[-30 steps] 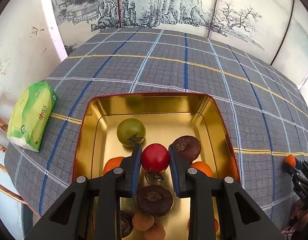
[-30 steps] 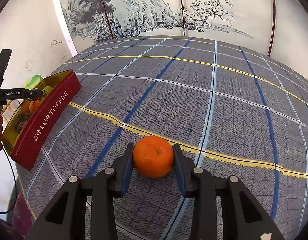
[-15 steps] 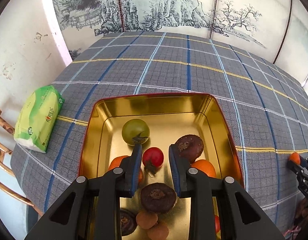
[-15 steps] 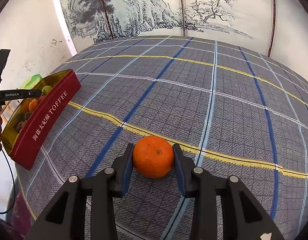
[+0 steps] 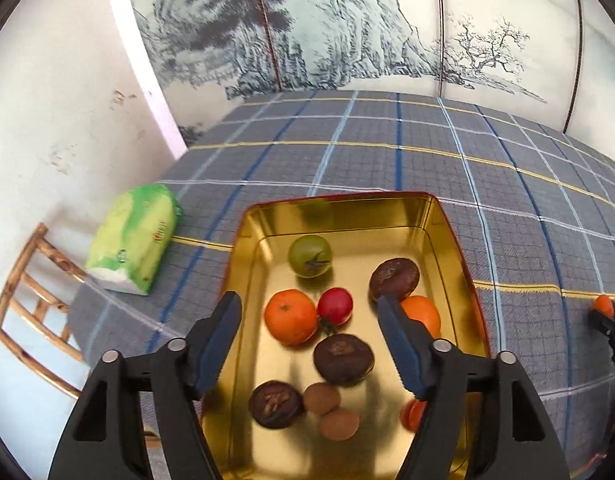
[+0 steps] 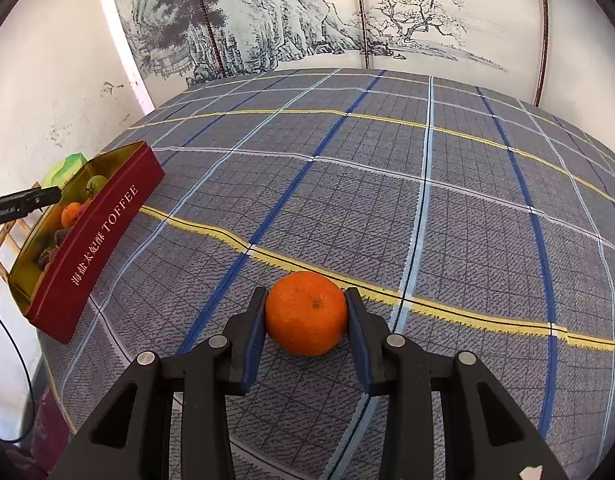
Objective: Organize fruits
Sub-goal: 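Carry the small red tomato into the tin and open the left gripper, then carry the tangerine into the tin and open the right gripper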
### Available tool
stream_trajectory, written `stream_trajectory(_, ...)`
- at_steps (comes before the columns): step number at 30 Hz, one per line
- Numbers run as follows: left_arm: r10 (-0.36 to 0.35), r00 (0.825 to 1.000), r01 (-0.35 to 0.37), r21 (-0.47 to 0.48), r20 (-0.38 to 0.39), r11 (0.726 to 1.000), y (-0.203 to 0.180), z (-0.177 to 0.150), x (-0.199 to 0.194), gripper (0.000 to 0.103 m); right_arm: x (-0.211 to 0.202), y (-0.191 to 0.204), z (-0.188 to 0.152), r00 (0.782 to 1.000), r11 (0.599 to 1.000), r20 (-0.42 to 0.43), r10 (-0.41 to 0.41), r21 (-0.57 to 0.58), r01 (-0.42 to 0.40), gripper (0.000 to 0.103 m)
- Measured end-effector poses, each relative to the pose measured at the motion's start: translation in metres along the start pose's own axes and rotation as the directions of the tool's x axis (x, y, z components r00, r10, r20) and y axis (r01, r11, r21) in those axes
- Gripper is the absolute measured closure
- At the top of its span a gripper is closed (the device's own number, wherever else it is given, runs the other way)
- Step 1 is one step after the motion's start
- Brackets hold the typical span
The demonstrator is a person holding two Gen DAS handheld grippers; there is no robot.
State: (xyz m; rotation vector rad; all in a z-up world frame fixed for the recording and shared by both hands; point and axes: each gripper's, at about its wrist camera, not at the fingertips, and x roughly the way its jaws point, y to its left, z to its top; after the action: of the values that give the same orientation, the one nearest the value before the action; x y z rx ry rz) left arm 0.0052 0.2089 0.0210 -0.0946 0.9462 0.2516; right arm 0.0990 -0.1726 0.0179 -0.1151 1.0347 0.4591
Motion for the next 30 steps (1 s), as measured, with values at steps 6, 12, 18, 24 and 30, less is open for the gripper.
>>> stream_trajectory(6,-0.003,1.0,0.003,-0.012,0.004,1.0,0.003,-0.009,-0.014,0.028,-0.008,0.008,-0.002,1.0,1.0,0.001,0.022,0.007,-0.022,0.068)
stream_trajectory(12,-0.011,1.0,0.011,-0.021,0.009,1.0,0.004,-0.016,-0.024,0.028,-0.021,0.031,0.0,0.997,0.997,0.011,0.071,-0.015,-0.071,0.068)
stream_trajectory(18,-0.005,1.0,0.005,-0.028,0.024,1.0,0.009,-0.023,-0.034,0.027,-0.036,0.067,0.01,0.99,0.988,0.029,0.14,-0.076,-0.137,0.068)
stream_trajectory(24,0.003,0.999,-0.001,-0.047,0.039,0.999,0.018,-0.027,-0.038,0.027,-0.052,0.109,0.028,0.972,0.966,0.044,0.231,-0.133,-0.224,0.068)
stream_trajectory(30,-0.005,0.999,0.009,-0.091,0.05,0.996,0.031,-0.031,-0.038,0.028,-0.052,0.147,0.042,0.957,0.941,0.033,0.288,-0.193,-0.276,0.068)
